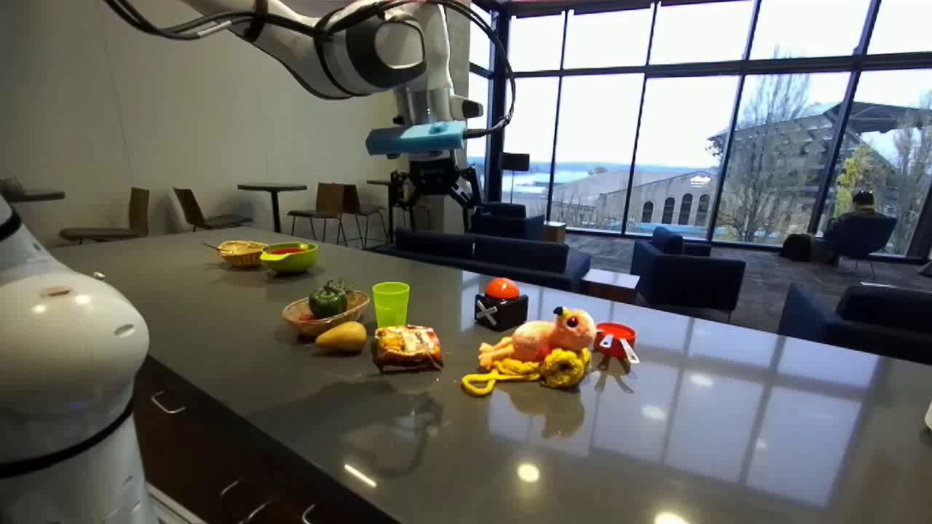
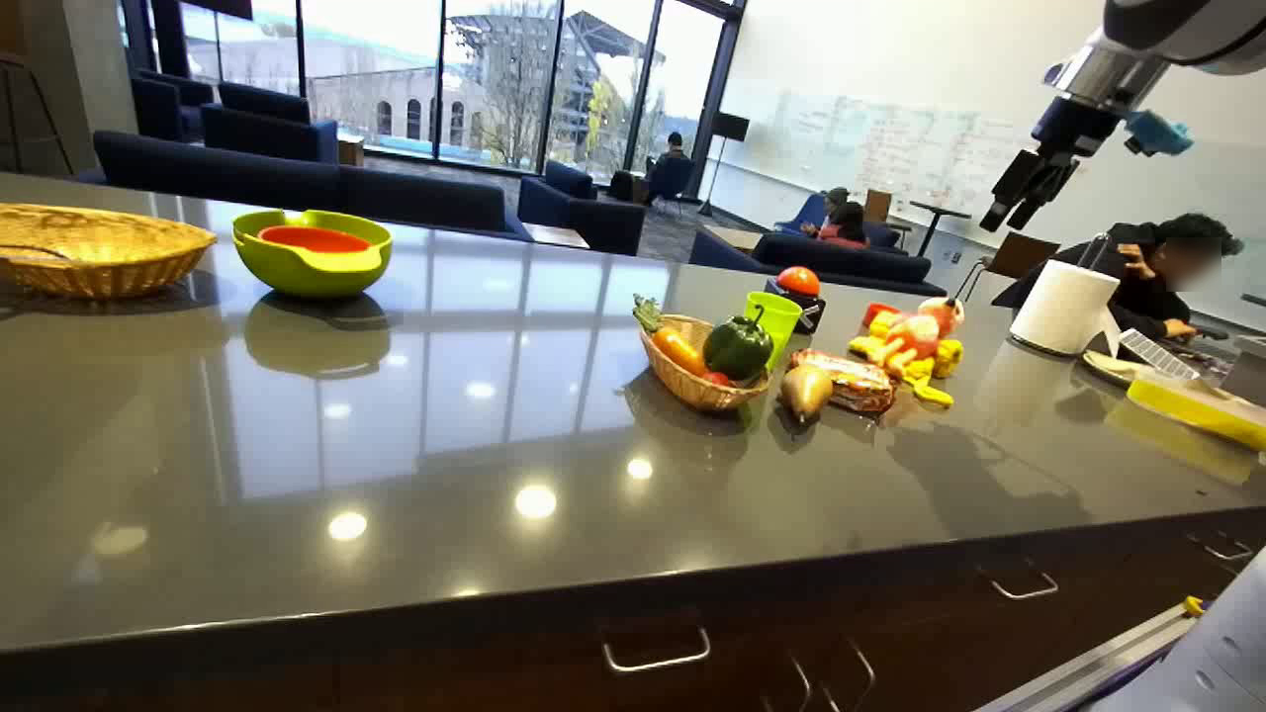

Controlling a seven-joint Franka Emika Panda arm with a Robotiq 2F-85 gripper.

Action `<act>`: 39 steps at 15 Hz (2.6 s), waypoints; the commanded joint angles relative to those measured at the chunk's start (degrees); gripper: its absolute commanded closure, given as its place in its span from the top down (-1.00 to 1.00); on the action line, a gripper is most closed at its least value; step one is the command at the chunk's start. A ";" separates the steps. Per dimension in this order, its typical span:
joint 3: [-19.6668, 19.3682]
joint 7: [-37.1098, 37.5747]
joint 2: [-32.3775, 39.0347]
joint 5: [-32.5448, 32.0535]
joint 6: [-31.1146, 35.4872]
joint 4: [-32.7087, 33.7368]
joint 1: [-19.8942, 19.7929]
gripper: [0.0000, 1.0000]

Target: Press the big orange button on the blue box

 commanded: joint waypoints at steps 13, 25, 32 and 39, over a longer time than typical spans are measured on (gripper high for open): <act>0.22 -2.82 5.24 2.28 2.79 2.06 0.32 1.00; 2.32 -15.00 27.91 12.17 4.81 19.72 -1.27 1.00; 7.63 -17.96 40.82 14.81 0.80 36.17 -5.73 1.00; 11.98 -17.76 51.12 13.73 -1.35 49.11 -9.00 1.00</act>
